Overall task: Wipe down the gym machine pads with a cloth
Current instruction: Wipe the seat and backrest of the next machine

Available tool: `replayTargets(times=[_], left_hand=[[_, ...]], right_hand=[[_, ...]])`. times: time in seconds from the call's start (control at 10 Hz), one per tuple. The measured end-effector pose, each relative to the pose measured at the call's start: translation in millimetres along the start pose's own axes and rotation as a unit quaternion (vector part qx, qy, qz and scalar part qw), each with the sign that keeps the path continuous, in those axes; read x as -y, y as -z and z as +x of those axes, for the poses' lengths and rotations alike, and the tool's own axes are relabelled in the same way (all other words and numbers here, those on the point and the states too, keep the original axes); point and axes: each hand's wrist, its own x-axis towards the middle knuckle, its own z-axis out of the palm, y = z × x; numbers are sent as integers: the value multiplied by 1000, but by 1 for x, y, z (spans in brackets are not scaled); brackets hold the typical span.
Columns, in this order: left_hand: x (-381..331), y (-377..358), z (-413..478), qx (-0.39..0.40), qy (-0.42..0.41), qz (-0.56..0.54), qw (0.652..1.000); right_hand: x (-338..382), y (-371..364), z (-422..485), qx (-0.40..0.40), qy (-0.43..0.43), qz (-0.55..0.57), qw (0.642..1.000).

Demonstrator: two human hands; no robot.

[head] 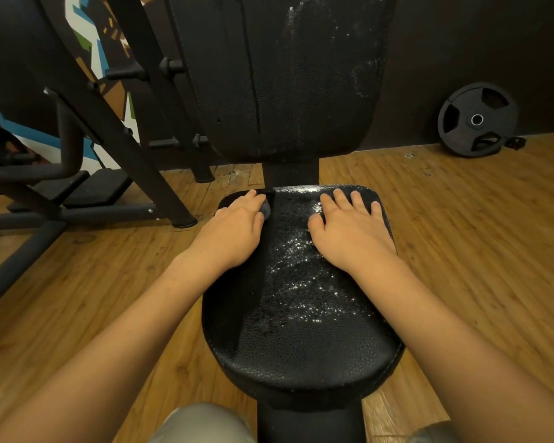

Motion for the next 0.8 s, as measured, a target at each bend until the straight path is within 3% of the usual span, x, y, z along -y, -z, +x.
replayTargets(times=[0.4,0.8], left_hand=[[-9,11,71,4,42,-22,999],[6,-3,20,-22,-23,-12,999]], right_hand=[[1,1,-3,-2,-3,0,1000],[3,2,-2,-1,-3,3,1000]])
